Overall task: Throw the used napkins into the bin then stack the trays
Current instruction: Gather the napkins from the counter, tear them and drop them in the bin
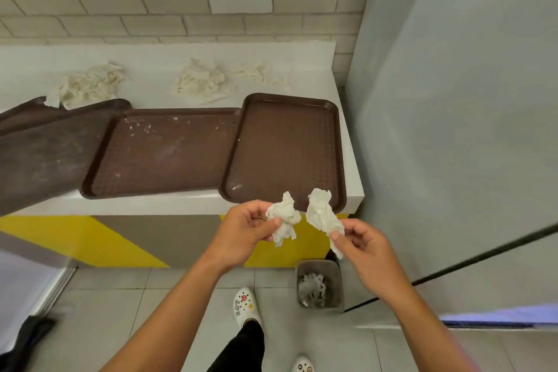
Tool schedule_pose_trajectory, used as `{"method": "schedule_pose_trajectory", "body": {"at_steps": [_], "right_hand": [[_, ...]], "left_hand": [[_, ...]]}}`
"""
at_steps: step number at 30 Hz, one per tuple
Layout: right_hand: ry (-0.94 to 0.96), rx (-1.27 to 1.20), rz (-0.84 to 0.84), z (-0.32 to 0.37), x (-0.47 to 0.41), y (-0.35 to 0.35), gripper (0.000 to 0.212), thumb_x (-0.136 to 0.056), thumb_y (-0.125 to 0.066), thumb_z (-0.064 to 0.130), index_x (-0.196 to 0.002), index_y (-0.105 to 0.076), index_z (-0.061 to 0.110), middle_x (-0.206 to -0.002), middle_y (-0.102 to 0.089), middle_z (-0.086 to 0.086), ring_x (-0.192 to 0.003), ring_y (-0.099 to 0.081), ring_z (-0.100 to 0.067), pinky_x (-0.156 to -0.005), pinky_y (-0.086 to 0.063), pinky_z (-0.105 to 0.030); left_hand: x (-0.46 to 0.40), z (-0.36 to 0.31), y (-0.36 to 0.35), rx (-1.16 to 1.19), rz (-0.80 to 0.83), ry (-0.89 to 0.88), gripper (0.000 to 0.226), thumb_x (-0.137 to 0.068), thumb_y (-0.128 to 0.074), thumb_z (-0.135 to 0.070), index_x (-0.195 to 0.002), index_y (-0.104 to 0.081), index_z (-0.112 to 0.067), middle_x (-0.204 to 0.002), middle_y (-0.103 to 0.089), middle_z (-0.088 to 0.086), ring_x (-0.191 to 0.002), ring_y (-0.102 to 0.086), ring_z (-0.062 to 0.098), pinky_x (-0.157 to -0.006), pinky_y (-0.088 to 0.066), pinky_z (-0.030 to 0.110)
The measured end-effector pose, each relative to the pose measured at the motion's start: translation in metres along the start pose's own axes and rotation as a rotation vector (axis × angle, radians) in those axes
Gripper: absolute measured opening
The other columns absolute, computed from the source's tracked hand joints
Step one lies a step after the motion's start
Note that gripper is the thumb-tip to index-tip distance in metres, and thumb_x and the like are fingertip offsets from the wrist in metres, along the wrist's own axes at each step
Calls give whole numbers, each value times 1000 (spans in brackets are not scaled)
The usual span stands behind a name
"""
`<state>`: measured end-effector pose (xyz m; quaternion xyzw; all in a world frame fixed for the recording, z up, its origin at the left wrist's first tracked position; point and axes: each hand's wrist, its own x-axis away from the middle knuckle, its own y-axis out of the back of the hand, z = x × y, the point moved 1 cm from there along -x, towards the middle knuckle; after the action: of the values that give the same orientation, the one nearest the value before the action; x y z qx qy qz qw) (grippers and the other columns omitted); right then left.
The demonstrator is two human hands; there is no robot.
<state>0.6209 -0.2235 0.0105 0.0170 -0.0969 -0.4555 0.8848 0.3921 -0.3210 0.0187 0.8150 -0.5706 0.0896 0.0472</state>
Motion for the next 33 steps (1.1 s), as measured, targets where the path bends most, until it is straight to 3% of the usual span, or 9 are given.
{"method": "schedule_pose_trajectory", "body": {"at_steps": [4, 8, 13, 18, 22, 26, 33], "right_hand": [[-83, -9, -16, -21, 38, 9, 16, -95, -67, 16, -108, -73, 24, -94, -77, -4, -88, -71, -21, -80, -56, -28], [-160, 1, -42, -55, 60, 15, 16, -94, -69, 18, -108, -74, 24, -91, -76, -9, -86, -71, -28, -79, -56, -34], [-263, 16, -87, -108, 63, 15, 15, -94, -70, 16, -96, -76, 29, -87, -72, -14, -75, -64, -16, -71, -50, -31], [-377, 113, -129, -175, 50, 13, 7, -93, -70, 24, -91, -74, 28, -86, -67, -16, -72, -61, -14, -70, -49, -33], [-478, 149, -192, -236, 32, 10, 5, -92, -69, 20, -91, -73, 23, -83, -69, -10, -67, -56, -8, -65, -45, -20], [-557, 212, -202, -300, 10, 4, 6, -94, -66, 19, -93, -72, 19, -79, -69, 1, -59, -56, 3, -58, -41, -10], [-658, 259, -203, -409, -25, -7, 7, -95, -64, 23, -91, -69, 19, -81, -66, 6, -73, -59, -10, -59, -42, -14]], "left_hand": [[18, 28, -19, -15, 14, 57, 16, -90, -69, -3, -106, -71, -6, -91, -76, 6, -76, -68, 15, -67, -55, 25], [21, 66, -32, -44, 37, 130, 15, -90, -69, -2, -103, -70, -7, -91, -74, 5, -71, -67, 11, -65, -55, 25], [4, 121, -43, -106, 72, 212, 15, -90, -69, 0, -101, -70, -9, -92, -69, 6, -66, -64, 7, -63, -55, 23], [-23, 177, -51, -146, 64, 274, 15, -90, -68, 2, -104, -69, -4, -86, -66, 5, -63, -61, 1, -61, -54, 20], [-50, 235, -53, -150, 36, 336, 16, -88, -67, 7, -104, -66, 6, -84, -60, 10, -60, -59, 0, -56, -51, 18], [-78, 302, -59, -161, 29, 380, 13, -89, -69, 2, -98, -70, -8, -71, -62, -7, -60, -57, 2, -58, -52, 21], [-111, 423, -77, -219, 35, 470, 12, -89, -69, 3, -101, -67, 4, -77, -56, 9, -59, -55, 8, -56, -51, 21]]}}
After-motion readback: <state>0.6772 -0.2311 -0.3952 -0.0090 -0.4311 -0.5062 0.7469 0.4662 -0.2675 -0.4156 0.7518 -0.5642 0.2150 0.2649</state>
